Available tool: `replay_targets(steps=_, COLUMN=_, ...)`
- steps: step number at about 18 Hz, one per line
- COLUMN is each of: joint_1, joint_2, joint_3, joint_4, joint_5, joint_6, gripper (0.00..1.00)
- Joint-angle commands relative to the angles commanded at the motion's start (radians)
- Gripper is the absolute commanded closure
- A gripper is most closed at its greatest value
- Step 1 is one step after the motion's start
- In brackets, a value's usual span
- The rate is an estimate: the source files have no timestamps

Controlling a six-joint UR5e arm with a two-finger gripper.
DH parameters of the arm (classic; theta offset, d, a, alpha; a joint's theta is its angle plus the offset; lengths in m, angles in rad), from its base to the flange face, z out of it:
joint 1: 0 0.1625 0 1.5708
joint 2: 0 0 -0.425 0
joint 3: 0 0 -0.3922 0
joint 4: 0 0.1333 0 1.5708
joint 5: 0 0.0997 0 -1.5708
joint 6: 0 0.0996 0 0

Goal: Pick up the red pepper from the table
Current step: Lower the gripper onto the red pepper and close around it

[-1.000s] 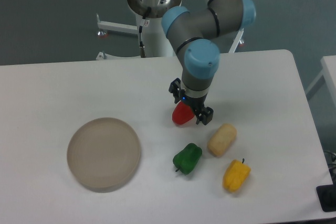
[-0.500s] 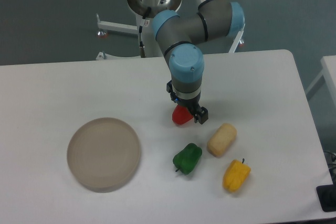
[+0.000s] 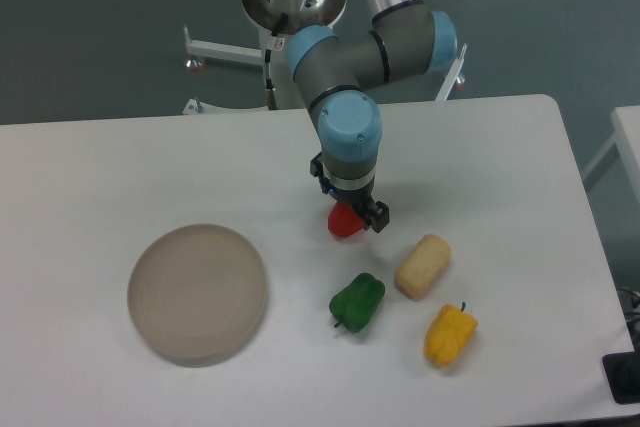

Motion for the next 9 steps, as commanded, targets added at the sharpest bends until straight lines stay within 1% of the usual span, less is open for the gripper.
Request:
replay_targets(steps=4, joint_1=0.002, joint_2=-0.002, joint_3=-0.014, joint_4=0.005, joint_5=0.003, joint_6=0.0, gripper=0.0)
replay_targets(steps=5, joint_1=0.002, joint_2=-0.002, joint_3=-0.026, joint_4=0.006, joint_5=0.003, joint_6=0.0, gripper=0.0)
replay_targets(steps=7, joint_1=0.002, joint_2=-0.003, joint_3=-0.052, joint_4=0.069, joint_5=0.003, joint_6=0.002, gripper=0.0)
replay_targets(steps=9, joint_1=0.003, joint_2=-0.011, joint_3=-0.063, joint_4=0.092, joint_5=0.005, joint_6=0.002, gripper=0.0)
